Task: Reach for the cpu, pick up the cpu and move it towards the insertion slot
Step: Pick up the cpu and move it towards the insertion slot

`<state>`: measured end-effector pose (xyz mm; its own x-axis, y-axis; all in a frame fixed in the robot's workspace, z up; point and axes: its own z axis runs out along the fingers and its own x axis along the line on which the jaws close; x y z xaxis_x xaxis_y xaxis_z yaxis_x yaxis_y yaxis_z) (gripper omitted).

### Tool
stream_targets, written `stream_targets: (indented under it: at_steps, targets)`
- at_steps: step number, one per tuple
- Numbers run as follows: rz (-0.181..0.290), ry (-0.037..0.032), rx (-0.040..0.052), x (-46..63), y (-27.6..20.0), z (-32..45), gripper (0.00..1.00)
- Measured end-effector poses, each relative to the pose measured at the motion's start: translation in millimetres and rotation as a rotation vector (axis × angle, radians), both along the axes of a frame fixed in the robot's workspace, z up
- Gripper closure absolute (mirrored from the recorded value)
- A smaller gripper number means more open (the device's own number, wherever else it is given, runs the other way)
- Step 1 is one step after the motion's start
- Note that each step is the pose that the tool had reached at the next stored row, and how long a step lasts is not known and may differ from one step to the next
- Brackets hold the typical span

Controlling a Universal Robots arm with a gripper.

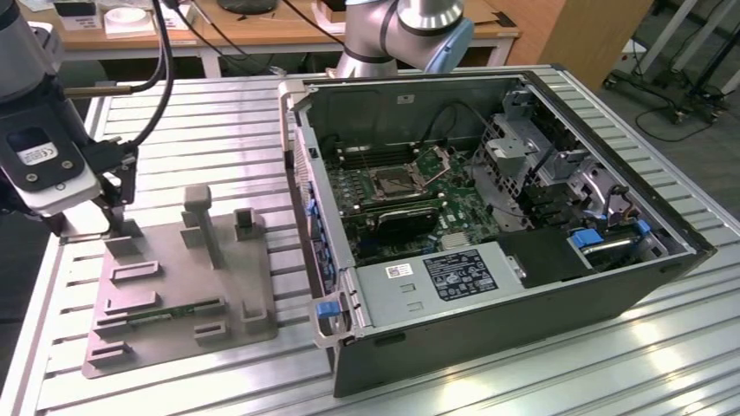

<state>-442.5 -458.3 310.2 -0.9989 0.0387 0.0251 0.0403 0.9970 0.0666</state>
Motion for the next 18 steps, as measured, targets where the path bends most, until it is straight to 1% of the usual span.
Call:
stream_targets:
  at_steps: [18]
  targets:
    - [0.000, 0.0000, 0.0000, 0.0, 0.0, 10.3, 0.46]
